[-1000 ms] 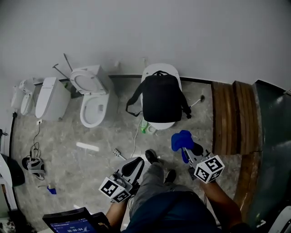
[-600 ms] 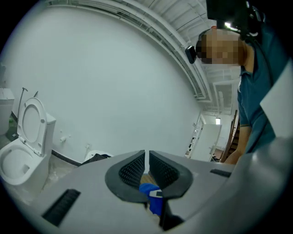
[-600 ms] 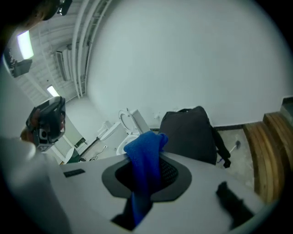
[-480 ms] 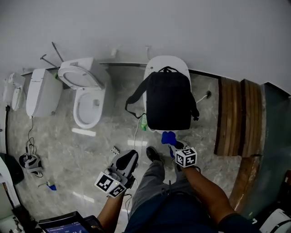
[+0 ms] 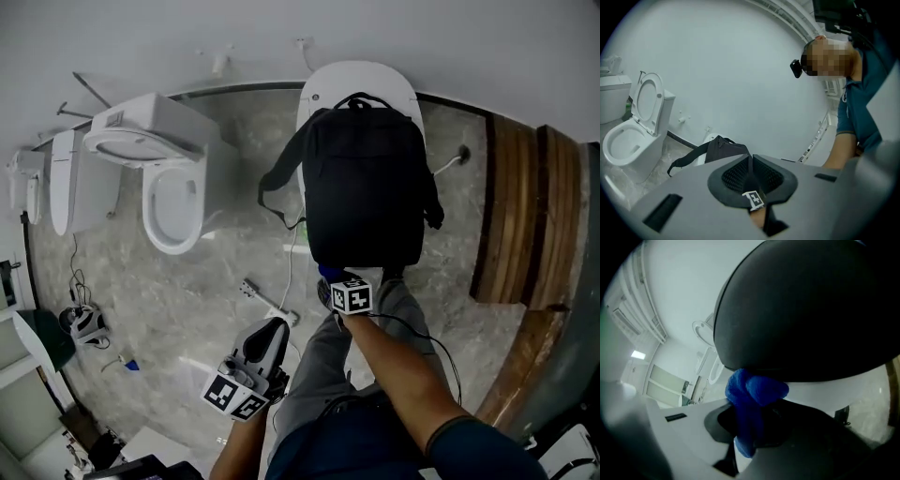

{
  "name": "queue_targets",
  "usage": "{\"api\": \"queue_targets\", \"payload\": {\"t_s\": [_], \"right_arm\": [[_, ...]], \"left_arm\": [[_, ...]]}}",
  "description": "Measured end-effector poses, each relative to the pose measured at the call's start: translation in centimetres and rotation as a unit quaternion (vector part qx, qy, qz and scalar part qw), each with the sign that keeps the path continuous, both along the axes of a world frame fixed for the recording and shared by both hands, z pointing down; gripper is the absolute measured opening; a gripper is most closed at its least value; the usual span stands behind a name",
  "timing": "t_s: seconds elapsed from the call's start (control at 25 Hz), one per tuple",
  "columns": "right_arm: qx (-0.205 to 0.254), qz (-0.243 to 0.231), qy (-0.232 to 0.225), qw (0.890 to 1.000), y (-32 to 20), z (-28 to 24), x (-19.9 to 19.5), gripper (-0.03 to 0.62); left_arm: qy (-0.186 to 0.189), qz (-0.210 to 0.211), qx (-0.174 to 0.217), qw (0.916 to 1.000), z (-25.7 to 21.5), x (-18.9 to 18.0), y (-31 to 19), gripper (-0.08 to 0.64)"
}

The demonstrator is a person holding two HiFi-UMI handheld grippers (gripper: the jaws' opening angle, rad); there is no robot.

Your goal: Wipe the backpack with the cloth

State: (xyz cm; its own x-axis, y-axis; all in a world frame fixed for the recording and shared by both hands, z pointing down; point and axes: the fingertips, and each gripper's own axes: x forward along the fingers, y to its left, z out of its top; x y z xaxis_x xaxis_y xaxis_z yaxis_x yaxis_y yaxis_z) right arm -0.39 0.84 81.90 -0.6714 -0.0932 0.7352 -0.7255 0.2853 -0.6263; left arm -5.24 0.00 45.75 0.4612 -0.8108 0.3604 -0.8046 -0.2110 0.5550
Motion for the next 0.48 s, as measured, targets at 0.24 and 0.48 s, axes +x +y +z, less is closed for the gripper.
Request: {"api": "queue_targets", "payload": {"t_s": [0.24,0.48], "right_arm": [[0.021,0.052,0.029,0.998,-0.7,0.3,4.1,0.040],[0.059,0.049,0.098,0.992,-3.2,0.7,16.4,0.040]], "left_arm": [[0.009,0.032,-0.006,0.9994,0.6,1.7,-2.8,0.034],[0.015,0.041,-0.004,0.9990,0.0,1.6,-4.3,0.034]]}}
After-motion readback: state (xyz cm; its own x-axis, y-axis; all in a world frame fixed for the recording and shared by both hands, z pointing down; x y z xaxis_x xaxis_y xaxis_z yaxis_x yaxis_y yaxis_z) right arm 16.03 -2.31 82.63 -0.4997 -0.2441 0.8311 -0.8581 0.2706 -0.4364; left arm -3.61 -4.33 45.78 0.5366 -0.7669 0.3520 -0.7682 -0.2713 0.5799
